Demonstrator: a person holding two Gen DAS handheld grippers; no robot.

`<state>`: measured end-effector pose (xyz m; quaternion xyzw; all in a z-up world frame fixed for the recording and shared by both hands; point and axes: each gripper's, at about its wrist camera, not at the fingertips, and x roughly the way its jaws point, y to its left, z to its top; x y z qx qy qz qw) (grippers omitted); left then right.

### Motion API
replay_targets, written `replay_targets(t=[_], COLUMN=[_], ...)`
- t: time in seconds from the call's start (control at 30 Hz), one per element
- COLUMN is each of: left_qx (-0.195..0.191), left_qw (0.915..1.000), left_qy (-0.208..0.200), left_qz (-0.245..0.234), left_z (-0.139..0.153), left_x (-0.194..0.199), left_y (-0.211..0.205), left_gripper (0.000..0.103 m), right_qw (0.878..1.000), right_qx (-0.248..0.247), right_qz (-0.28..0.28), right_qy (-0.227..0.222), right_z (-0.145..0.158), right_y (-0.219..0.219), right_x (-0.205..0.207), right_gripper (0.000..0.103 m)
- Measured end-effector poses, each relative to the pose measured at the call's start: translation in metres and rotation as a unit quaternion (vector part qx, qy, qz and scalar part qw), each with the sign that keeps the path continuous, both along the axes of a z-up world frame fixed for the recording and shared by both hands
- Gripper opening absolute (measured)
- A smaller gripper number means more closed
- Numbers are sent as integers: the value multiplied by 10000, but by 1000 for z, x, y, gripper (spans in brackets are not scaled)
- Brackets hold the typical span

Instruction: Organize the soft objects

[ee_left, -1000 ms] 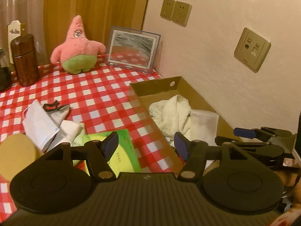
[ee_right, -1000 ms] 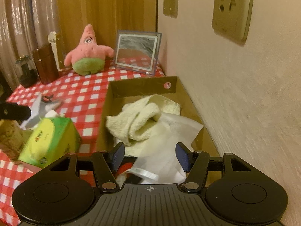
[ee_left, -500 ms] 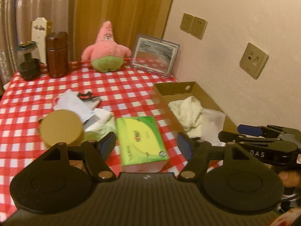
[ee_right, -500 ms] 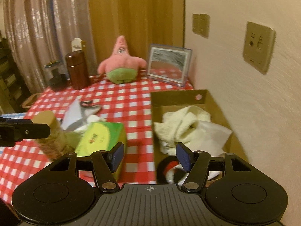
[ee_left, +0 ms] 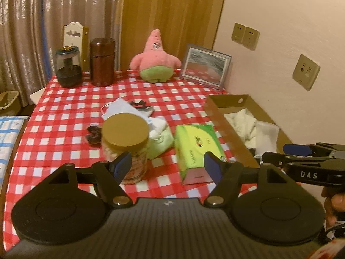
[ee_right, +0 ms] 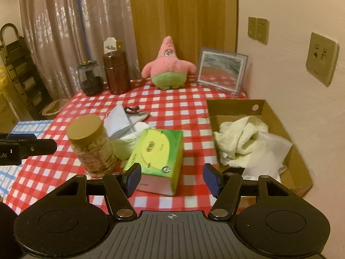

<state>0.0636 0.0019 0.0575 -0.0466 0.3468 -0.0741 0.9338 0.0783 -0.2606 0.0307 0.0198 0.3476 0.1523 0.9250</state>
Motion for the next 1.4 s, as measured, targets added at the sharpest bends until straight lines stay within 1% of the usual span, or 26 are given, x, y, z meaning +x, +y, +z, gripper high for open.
replay_targets(t=[0.23, 0.53, 0.8, 1.0, 1.2, 1.4], left_qx=[28, 50, 72, 93, 242, 713], left_qw=[9999, 9997, 9995, 9994, 9992, 9969], left_qy=[67, 124, 179, 209, 258, 332], left_qz=[143, 213, 236, 240, 193, 13], left_z=[-6, -11, -13, -13, -12, -17], left_x=[-8, -7, 2, 18, 41, 66], left_y=[16, 27, 41, 61, 87, 119], left_gripper=[72, 72, 72, 72, 72, 72], right_qw=[10000, 9999, 9996, 9986, 9963, 9921], right_qx=[79, 84, 64, 24, -142, -213], right_qz=[35, 59, 255, 527, 843, 1234], right_qy=[50, 104, 65, 36, -100, -120], right_z=[-2, -6, -6, -8, -7, -5], right_y=[5, 8, 17, 31, 43, 53], right_x=[-8, -8, 4, 23, 48, 81], right_gripper=[64, 65, 65, 65, 65, 65])
